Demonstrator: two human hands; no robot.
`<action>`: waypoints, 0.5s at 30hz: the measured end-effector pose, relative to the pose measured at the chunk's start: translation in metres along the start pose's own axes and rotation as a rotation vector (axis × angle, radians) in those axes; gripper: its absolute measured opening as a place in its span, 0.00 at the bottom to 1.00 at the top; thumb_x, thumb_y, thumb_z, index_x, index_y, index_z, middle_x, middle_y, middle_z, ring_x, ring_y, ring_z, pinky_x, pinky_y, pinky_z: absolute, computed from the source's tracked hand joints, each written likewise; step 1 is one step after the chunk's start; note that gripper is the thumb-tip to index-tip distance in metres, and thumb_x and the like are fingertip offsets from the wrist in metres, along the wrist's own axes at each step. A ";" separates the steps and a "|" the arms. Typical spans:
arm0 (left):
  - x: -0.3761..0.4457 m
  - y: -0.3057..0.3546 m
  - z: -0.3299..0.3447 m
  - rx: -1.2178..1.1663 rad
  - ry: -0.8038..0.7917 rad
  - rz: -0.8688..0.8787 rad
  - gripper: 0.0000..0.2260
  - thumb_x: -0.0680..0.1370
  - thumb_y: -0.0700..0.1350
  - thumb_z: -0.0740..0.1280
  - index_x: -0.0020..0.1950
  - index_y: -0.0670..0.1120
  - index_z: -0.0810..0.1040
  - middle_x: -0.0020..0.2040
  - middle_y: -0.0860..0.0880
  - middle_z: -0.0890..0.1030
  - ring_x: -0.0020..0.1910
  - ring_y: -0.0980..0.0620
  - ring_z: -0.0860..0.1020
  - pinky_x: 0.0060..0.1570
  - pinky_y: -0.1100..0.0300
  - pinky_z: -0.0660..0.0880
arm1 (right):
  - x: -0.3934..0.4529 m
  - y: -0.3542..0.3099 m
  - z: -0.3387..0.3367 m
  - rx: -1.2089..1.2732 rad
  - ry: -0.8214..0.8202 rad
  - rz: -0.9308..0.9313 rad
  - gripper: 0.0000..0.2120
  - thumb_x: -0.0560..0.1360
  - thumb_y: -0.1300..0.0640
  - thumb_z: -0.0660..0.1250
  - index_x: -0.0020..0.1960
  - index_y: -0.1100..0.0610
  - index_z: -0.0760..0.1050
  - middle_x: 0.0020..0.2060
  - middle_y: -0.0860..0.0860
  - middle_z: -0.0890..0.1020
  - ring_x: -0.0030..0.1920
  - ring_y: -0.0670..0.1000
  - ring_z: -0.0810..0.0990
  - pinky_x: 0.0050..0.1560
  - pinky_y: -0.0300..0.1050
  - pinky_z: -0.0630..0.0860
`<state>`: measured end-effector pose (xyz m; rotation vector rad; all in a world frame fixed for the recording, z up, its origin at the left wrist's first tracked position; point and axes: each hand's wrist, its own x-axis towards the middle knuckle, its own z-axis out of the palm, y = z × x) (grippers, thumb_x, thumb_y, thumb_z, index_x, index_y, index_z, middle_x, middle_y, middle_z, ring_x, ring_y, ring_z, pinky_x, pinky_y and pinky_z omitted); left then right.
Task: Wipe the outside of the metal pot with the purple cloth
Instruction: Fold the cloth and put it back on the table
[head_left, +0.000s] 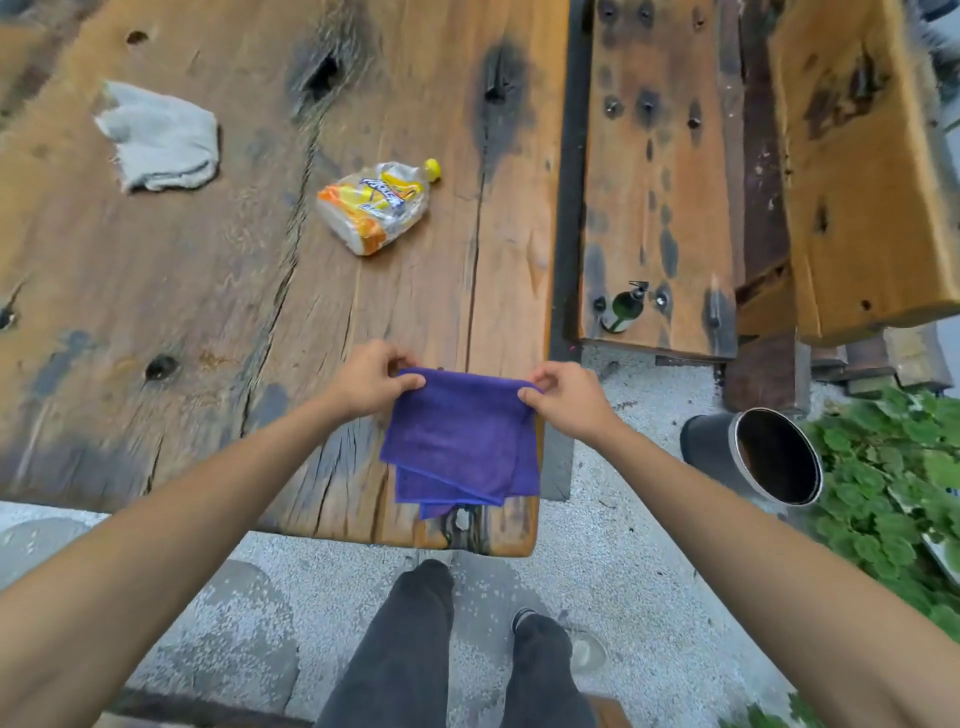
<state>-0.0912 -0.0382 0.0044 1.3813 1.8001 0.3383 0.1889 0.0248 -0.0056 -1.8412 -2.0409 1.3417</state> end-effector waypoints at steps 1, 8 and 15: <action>0.012 -0.004 0.000 0.027 0.014 -0.008 0.05 0.76 0.43 0.73 0.48 0.42 0.84 0.42 0.42 0.85 0.42 0.45 0.81 0.43 0.54 0.74 | 0.013 -0.002 0.002 -0.029 0.017 0.033 0.04 0.74 0.52 0.75 0.45 0.50 0.81 0.39 0.47 0.84 0.48 0.52 0.82 0.53 0.48 0.79; 0.040 -0.017 0.013 0.220 0.040 -0.022 0.09 0.76 0.45 0.72 0.54 0.46 0.82 0.50 0.46 0.82 0.51 0.44 0.81 0.52 0.50 0.78 | 0.035 0.004 0.014 -0.179 0.084 0.115 0.08 0.75 0.46 0.74 0.50 0.49 0.78 0.41 0.45 0.82 0.52 0.53 0.82 0.51 0.50 0.79; 0.044 0.027 0.004 0.458 -0.076 0.182 0.35 0.74 0.53 0.70 0.79 0.50 0.60 0.77 0.43 0.62 0.74 0.40 0.62 0.69 0.46 0.69 | -0.017 0.017 -0.031 -0.220 0.233 0.162 0.25 0.80 0.40 0.64 0.73 0.51 0.71 0.70 0.54 0.74 0.68 0.59 0.75 0.62 0.55 0.74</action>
